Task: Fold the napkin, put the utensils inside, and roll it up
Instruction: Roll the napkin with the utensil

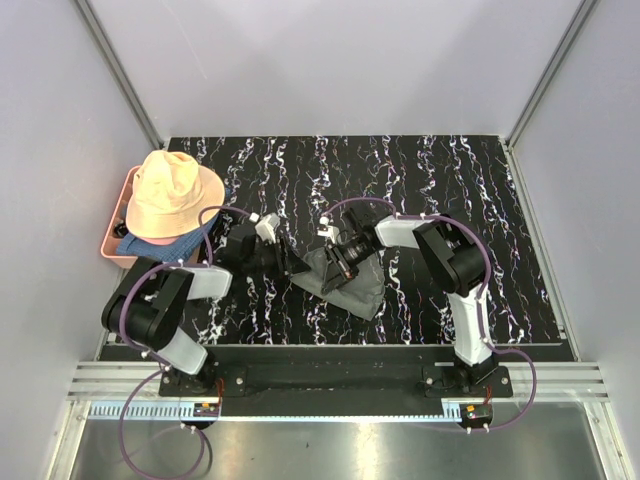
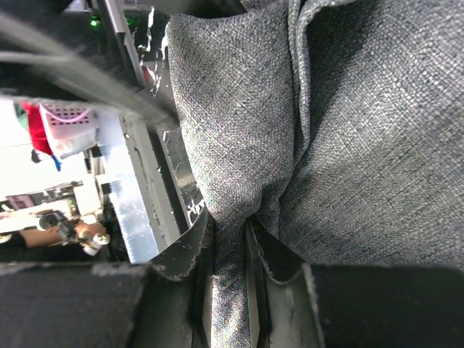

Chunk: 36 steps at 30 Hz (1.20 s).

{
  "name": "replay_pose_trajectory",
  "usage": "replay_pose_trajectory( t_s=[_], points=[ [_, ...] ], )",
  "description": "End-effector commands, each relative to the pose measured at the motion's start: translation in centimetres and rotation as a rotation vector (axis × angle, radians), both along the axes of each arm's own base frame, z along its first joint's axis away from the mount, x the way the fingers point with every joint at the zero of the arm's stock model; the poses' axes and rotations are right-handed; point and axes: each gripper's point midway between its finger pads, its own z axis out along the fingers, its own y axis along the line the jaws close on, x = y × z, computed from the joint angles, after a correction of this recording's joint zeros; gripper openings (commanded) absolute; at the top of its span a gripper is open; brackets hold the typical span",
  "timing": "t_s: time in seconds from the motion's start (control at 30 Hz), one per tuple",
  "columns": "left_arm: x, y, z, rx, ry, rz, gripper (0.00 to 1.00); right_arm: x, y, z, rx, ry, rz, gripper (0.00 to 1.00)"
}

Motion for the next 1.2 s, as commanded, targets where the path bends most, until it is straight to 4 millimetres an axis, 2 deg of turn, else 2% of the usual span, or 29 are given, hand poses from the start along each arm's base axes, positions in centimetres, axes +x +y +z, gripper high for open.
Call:
replay_pose_trajectory(
  t_s=[0.0,0.07,0.1,0.17,0.2,0.23,0.27,0.3,0.33,0.4,0.53,0.57,0.6,0.63,0.67,0.7,0.73,0.77,0.87,0.9,0.93,1.07,1.17],
  points=[
    [1.4,-1.2,1.3,-0.036,-0.066,-0.036,0.39,0.5,-0.5,-1.3,-0.023,0.017,-0.016,0.19],
    [1.3,-1.1,0.7,-0.028,-0.047,-0.035,0.33,0.8,-0.6,-1.3,-0.023,0.015,-0.023,0.21],
    [1.4,-1.0,0.6,-0.022,-0.044,-0.033,0.24,1.1,-0.7,-1.2,-0.021,0.011,-0.03,0.22],
    [1.7,-0.7,0.0,0.012,-0.019,-0.009,0.14,1.5,-0.8,-0.8,-0.027,-0.004,-0.041,0.26],
    [1.9,-0.6,-0.1,0.024,-0.014,-0.005,0.02,1.6,-0.8,-0.7,-0.031,-0.008,-0.048,0.32],
    [1.8,-0.4,-0.6,0.044,0.011,0.006,0.0,2.0,-0.9,-0.2,-0.033,-0.025,-0.058,0.36],
    [2.1,-0.5,-0.6,0.049,0.015,0.009,0.0,2.3,-0.9,0.0,-0.045,-0.045,-0.065,0.4],
    [2.1,-0.4,-0.7,0.056,0.024,0.01,0.0,2.3,-0.9,0.3,-0.057,-0.037,-0.085,0.49],
    [2.0,-0.3,-1.0,0.066,0.047,0.012,0.0,2.6,-0.9,1.4,-0.048,-0.067,-0.092,0.54],
    [2.1,-0.3,-1.4,0.08,0.081,0.017,0.0,3.1,-1.2,1.9,-0.079,-0.104,-0.123,0.63],
    [2.5,-0.4,-1.7,0.095,0.128,0.019,0.0,4.9,-2.4,4.3,-0.154,-0.275,-0.209,0.7],
    [2.5,-0.4,-1.9,0.098,0.142,0.022,0.0,4.8,-2.6,4.3,-0.176,-0.303,-0.218,0.71],
    [2.5,-0.5,-1.9,0.099,0.152,0.019,0.0,4.9,-2.6,5.6,-0.176,-0.365,-0.226,0.73],
    [2.7,-0.6,-1.8,0.098,0.155,0.018,0.0,5.7,-3.3,5.3,-0.243,-0.447,-0.251,0.74],
    [2.5,-0.5,-1.9,0.101,0.176,0.022,0.0,4.4,-2.5,5.1,-0.273,-0.502,-0.214,0.74],
    [2.5,-0.6,-2.0,0.102,0.185,0.022,0.0,4.3,-2.4,5.7,-0.296,-0.574,-0.216,0.75],
    [2.8,-0.7,-1.9,0.101,0.187,0.023,0.0,4.9,-2.8,5.4,-0.383,-0.674,-0.241,0.75],
    [2.8,-0.6,-2.0,0.106,0.203,0.029,0.0,3.6,-1.7,5.3,-0.393,-0.732,-0.216,0.75],
    [3.0,-0.7,-2.1,0.115,0.228,0.03,0.0,3.9,-1.6,5.6,-0.461,-0.89,-0.268,0.75],
    [3.1,-0.8,-2.1,0.116,0.23,0.03,0.0,3.0,-0.8,5.6,-0.457,-0.939,-0.226,0.75],
    [3.2,-0.8,-2.1,0.118,0.232,0.031,0.0,3.3,-0.9,5.6,-0.48,-0.976,-0.236,0.75],
    [3.2,-0.8,-2.1,0.123,0.249,0.029,0.0,2.2,0.2,4.4,-0.499,-1.024,-0.18,0.7],
    [3.2,-0.8,-2.0,0.123,0.247,0.026,0.0,2.0,0.2,3.0,-0.54,-1.037,-0.146,0.69]
  ],
)
